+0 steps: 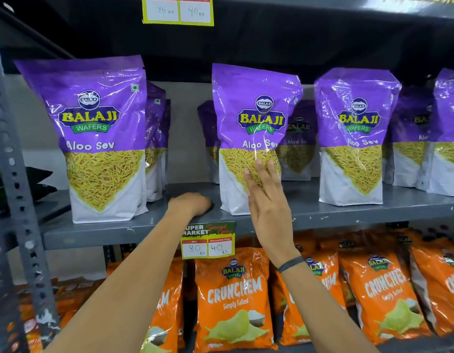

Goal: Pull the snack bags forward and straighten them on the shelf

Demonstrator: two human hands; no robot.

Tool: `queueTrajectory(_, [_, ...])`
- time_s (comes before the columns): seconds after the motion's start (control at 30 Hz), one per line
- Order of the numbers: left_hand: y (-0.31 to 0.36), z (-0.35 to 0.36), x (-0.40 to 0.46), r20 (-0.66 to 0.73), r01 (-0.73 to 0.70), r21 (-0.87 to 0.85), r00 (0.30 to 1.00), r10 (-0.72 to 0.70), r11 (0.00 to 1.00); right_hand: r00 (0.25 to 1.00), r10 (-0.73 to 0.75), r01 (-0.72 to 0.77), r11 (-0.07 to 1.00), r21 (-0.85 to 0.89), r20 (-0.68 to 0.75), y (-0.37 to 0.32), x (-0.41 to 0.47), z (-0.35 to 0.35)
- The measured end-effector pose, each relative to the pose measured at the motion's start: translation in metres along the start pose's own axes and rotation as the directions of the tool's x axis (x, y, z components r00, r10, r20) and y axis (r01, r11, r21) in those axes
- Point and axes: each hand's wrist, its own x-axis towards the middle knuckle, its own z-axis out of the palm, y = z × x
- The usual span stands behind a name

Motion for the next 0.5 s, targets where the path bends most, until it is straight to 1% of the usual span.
queueTrajectory(0.33, [0.001, -0.002, -0.001, 0.003, 0.0, 0.025, 1.0, 0.0, 1.0, 1.0, 0.001, -0.001, 0.999, 0.033, -0.004, 0.007, 0.0, 0.014])
queueTrajectory(0.5, [0.001, -0.003, 0.001, -0.025, -0.005, 0.01, 1.0, 0.005, 1.0, 1.0, -0.024, 0.024, 0.998, 0.06, -0.001, 0.007, 0.0, 0.01])
